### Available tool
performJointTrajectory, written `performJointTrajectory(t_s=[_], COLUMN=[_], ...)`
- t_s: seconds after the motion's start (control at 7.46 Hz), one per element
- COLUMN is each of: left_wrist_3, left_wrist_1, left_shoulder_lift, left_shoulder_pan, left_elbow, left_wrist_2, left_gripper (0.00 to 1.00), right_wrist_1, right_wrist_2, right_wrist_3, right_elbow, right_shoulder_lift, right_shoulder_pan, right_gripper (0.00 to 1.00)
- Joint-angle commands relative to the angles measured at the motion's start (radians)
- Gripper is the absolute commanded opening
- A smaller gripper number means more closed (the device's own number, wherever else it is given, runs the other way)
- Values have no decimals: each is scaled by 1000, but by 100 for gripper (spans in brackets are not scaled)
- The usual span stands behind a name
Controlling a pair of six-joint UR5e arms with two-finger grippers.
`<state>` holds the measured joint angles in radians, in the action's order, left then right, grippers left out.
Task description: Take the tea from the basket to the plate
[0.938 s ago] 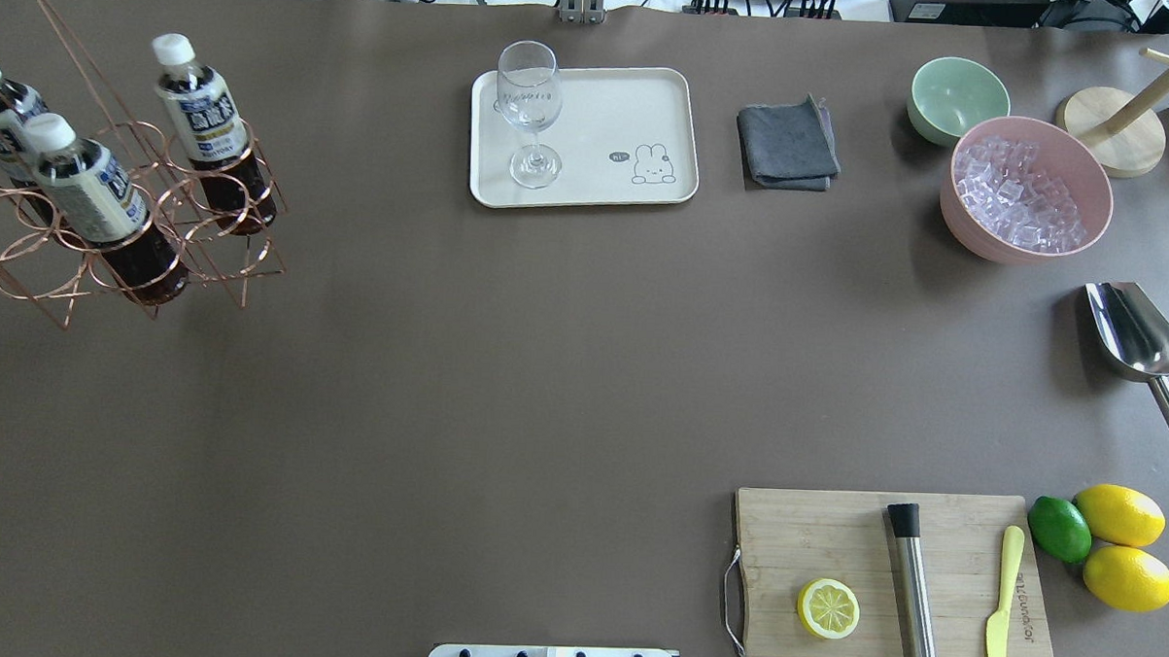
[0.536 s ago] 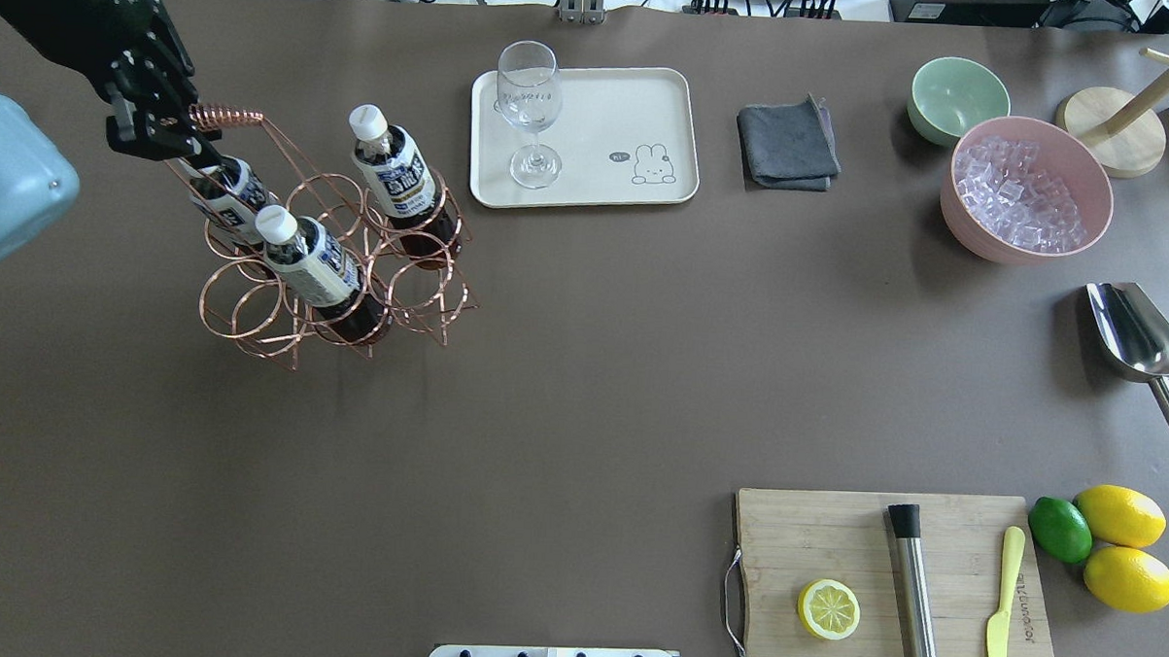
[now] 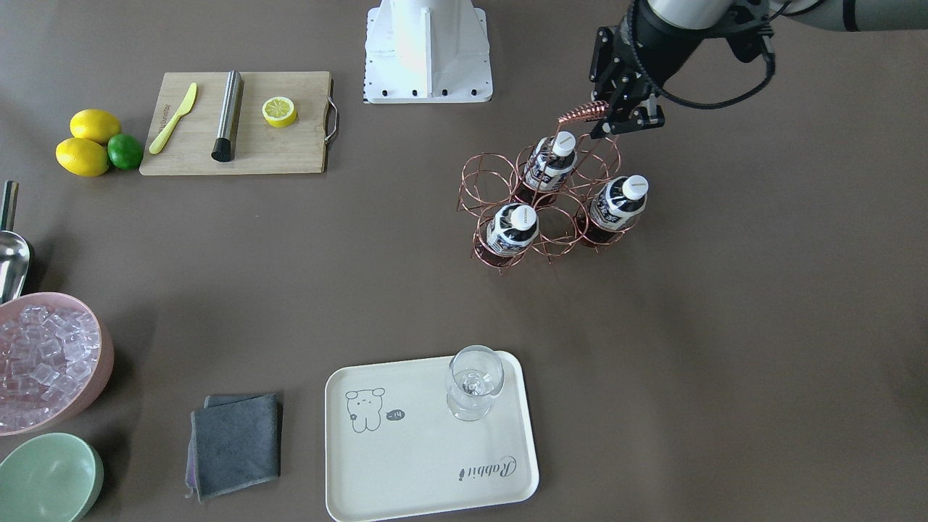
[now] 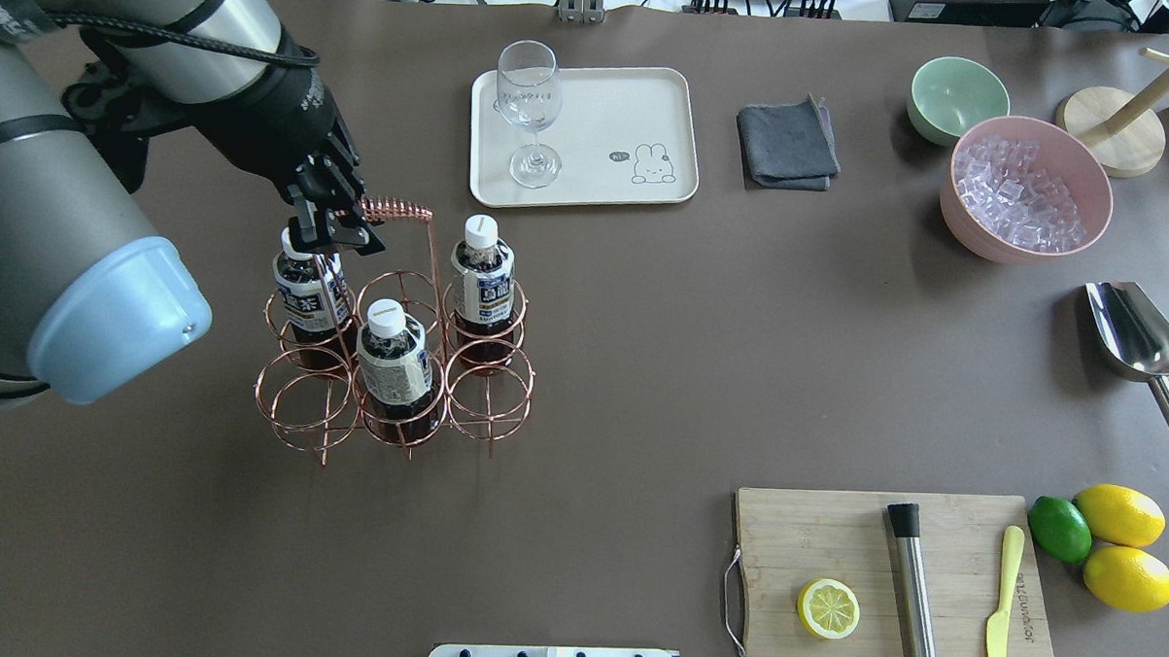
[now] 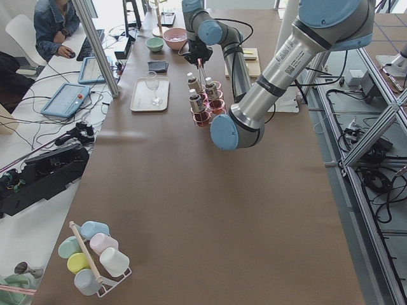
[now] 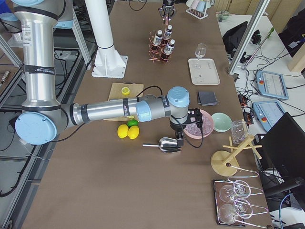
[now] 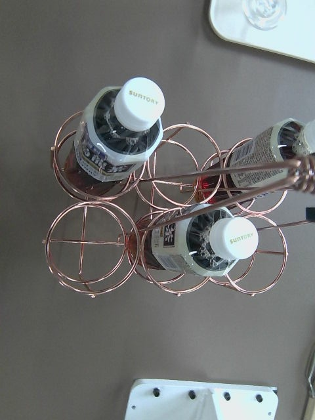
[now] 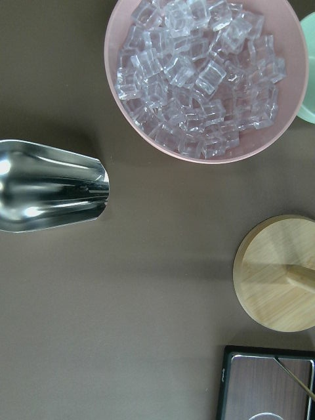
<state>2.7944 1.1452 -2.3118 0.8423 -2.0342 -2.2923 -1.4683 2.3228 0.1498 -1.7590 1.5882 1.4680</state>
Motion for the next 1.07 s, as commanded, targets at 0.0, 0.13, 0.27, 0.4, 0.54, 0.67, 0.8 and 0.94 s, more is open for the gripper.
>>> performJointTrajectory(t_s=[0.0,0.13,0.27,0.4,0.54,0.67,0.8,0.94], left_wrist_3=[70,70,89,121,132,134,136,136], left_wrist_1=[79,85,143,259,298,297,297,295], left_shoulder_lift=[-73,-83,-84,-81,-78,-81,-81,-84], left_shoulder_pan=[-54,-81,-127,-188,-209,-209,-207,-207], left_elbow=[49,61,96,158,175,158,152,150], left_wrist_2=[-1,1,29,93,128,131,131,128], left_gripper=[0,0,0,0,0,0,0,0], right_wrist_1=[61,83,112,176,193,216,277,289], right_wrist_2=[26,35,64,135,150,171,182,210], right_wrist_3=[16,16,14,14,5,5,14,16], right_elbow=[-13,5,24,51,30,10,10,10], right_shoulder_lift=[-11,-11,-13,-14,-14,-14,-13,-13], right_shoulder_pan=[-62,-64,-78,-80,-80,-80,-81,-83], right_gripper=[99,99,99,99,99,99,99,97])
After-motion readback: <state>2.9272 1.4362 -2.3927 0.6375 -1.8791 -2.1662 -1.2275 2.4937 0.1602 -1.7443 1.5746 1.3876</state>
